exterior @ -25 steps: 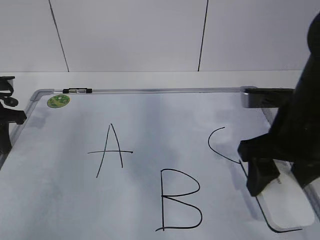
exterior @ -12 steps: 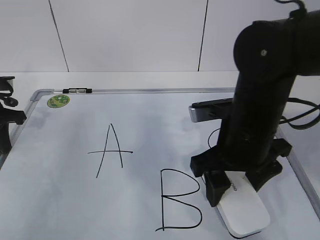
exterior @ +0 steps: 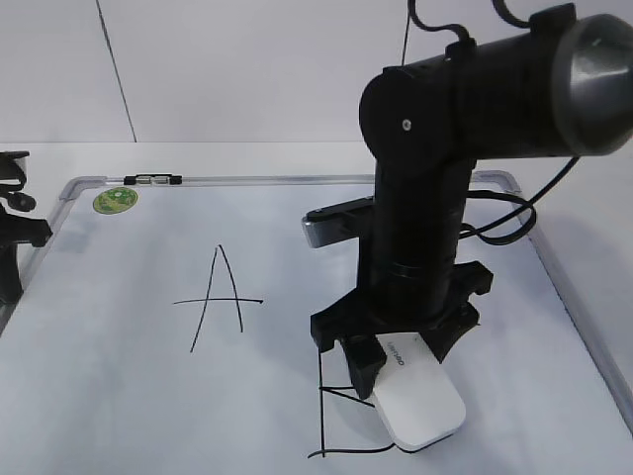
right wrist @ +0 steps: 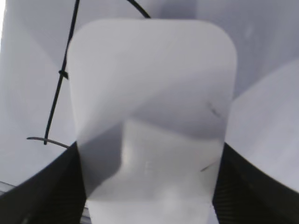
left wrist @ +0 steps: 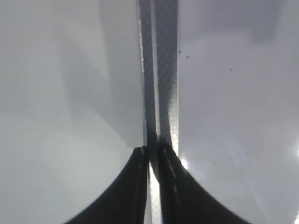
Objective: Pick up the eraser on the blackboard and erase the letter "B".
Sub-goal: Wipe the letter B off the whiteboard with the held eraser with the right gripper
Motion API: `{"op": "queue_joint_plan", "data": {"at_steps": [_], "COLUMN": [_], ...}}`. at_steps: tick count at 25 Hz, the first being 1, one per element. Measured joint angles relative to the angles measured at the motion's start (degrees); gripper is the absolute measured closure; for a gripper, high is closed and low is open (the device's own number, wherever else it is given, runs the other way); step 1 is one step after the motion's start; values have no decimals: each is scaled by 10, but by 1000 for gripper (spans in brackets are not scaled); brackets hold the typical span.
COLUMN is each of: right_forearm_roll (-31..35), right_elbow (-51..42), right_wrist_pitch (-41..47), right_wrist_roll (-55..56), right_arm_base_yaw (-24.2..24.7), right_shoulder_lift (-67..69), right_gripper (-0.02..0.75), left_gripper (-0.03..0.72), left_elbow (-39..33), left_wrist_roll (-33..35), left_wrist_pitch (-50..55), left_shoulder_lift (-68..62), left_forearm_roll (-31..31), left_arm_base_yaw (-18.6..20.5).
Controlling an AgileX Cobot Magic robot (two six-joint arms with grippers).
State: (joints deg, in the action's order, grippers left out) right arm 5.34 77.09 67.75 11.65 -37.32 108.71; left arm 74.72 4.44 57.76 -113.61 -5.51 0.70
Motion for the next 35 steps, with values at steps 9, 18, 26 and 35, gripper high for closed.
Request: {"op": "queue_joint_plan", "data": {"at_steps": [9,18,26,35], "right_forearm_roll": [-1,2,-3,-9], "right_elbow": [22,37,47,82], "right_wrist_pitch": [2,21,24,2], "right_wrist_roll": [-1,-4,-4,-10], "right_arm_base_yaw": [-3,-3,-12,-81], "right_shoulder_lift": [53,78,83,94], "right_gripper": [178,178,178,179], "left_gripper": [639,639,639,639], "left_elbow": [0,0,0,0], "left_wrist_roll": [0,0,0,0], "left_wrist_pitch": [4,4,5,14], "left_shoulder_lift": [0,0,-1,-1], "left_forearm_roll": [0,0,2,6], "left_arm_base_yaw": [0,0,0,0]}}
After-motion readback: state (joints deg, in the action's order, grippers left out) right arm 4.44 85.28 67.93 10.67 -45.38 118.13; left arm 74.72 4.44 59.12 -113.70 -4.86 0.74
